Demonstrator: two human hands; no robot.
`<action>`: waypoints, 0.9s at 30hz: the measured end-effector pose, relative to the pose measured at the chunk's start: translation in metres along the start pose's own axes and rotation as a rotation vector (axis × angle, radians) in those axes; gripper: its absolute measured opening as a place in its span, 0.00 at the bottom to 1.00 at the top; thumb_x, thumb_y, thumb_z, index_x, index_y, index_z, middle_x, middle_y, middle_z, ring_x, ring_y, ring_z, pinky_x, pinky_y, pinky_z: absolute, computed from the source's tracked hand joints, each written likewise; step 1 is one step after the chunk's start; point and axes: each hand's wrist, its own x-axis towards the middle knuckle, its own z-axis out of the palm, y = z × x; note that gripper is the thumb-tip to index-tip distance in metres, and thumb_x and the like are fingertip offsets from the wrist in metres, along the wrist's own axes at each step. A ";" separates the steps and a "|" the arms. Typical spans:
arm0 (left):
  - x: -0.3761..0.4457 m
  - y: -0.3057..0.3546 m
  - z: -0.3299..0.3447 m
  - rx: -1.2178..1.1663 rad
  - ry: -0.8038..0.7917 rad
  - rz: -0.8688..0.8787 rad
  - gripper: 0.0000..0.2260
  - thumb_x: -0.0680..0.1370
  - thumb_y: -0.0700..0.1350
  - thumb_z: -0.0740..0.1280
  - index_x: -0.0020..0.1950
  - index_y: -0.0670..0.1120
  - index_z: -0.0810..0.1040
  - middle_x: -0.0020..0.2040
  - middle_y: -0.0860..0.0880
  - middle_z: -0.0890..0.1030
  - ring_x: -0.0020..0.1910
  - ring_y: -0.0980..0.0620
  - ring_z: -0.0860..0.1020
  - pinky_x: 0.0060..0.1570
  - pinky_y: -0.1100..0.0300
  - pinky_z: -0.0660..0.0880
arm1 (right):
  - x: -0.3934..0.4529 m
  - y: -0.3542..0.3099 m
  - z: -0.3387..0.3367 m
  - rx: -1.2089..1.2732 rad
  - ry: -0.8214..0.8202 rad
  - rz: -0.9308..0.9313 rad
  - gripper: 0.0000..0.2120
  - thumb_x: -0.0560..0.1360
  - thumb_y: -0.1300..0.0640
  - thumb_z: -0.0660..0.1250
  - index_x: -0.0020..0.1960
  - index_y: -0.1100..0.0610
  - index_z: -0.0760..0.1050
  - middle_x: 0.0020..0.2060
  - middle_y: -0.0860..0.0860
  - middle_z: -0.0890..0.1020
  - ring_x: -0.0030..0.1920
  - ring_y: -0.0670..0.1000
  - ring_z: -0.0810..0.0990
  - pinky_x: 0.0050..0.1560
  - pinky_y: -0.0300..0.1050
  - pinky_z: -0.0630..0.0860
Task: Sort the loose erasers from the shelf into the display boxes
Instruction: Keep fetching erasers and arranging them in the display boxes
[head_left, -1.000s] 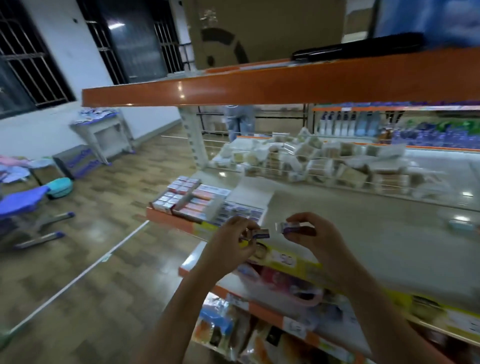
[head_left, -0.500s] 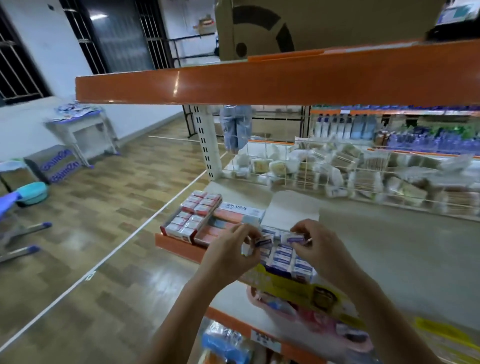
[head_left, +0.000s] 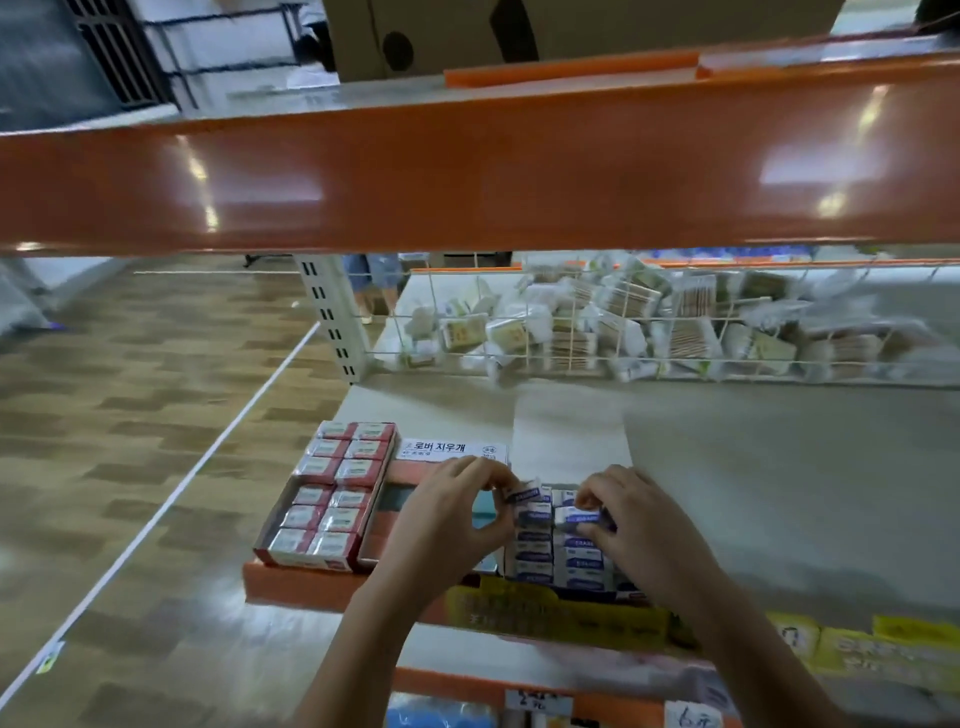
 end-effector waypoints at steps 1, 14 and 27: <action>0.002 -0.003 -0.001 -0.004 -0.017 0.020 0.11 0.72 0.50 0.66 0.53 0.49 0.78 0.47 0.60 0.75 0.49 0.59 0.74 0.48 0.65 0.72 | 0.000 -0.002 0.001 -0.014 0.012 0.018 0.08 0.74 0.50 0.68 0.50 0.49 0.72 0.47 0.43 0.72 0.53 0.44 0.70 0.52 0.34 0.67; 0.029 -0.010 -0.003 -0.053 -0.172 0.245 0.07 0.73 0.51 0.68 0.49 0.56 0.74 0.39 0.65 0.69 0.44 0.60 0.70 0.38 0.74 0.63 | -0.008 -0.020 -0.015 -0.170 0.033 0.225 0.14 0.74 0.47 0.66 0.57 0.50 0.74 0.53 0.45 0.75 0.56 0.47 0.69 0.55 0.36 0.62; 0.057 0.049 0.063 0.160 -0.333 0.287 0.12 0.74 0.48 0.65 0.57 0.49 0.73 0.54 0.51 0.77 0.55 0.49 0.72 0.53 0.57 0.67 | -0.058 0.001 -0.024 0.015 0.106 0.580 0.10 0.77 0.49 0.63 0.53 0.55 0.73 0.45 0.49 0.81 0.41 0.46 0.76 0.40 0.37 0.70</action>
